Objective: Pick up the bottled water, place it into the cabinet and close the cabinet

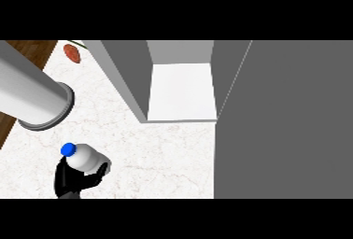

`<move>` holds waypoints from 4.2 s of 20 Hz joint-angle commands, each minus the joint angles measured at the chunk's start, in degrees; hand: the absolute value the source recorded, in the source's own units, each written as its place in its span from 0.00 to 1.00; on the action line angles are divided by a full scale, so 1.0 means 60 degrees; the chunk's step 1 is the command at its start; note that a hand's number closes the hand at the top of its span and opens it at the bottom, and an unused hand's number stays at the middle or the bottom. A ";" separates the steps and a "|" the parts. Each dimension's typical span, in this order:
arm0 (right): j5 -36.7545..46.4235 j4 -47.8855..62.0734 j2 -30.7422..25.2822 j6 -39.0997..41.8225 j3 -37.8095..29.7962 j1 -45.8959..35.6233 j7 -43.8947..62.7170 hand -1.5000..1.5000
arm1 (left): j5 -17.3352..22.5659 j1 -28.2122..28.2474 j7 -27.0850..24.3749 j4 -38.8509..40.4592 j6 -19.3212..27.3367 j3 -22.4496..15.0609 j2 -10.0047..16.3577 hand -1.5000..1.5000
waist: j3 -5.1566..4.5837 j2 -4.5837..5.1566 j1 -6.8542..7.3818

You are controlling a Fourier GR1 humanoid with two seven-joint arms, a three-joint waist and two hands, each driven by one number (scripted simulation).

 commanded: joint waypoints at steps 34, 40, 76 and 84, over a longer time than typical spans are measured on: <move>-0.1058 -0.0829 0.0027 0.0174 -0.0621 0.0118 0.0363 0.00 | 0.2824 -0.3364 0.4495 -0.4788 0.7141 -0.7662 -0.1087 1.00 | -0.0170 0.0057 -0.0138; -0.1362 -0.0451 -0.0015 -0.0188 -0.0928 -0.1275 0.1146 0.00 | 0.3095 -0.5085 0.4849 -0.2901 0.7965 -0.7845 -0.1087 1.00 | -0.0173 0.0157 -0.0129; -0.1283 0.0171 -0.0062 0.1035 -0.1171 -0.1045 0.0101 0.00 | 0.2531 -0.9115 0.3345 0.4054 0.9576 -0.6470 -0.0541 0.00 | -0.0189 0.0423 -0.0852; -0.1833 0.0155 -0.0316 0.1157 -0.1707 -0.0854 0.0097 0.00 | 0.3031 -0.9307 0.2322 0.3052 0.7438 -0.5854 -0.0393 0.00 | -0.0192 0.0347 -0.0624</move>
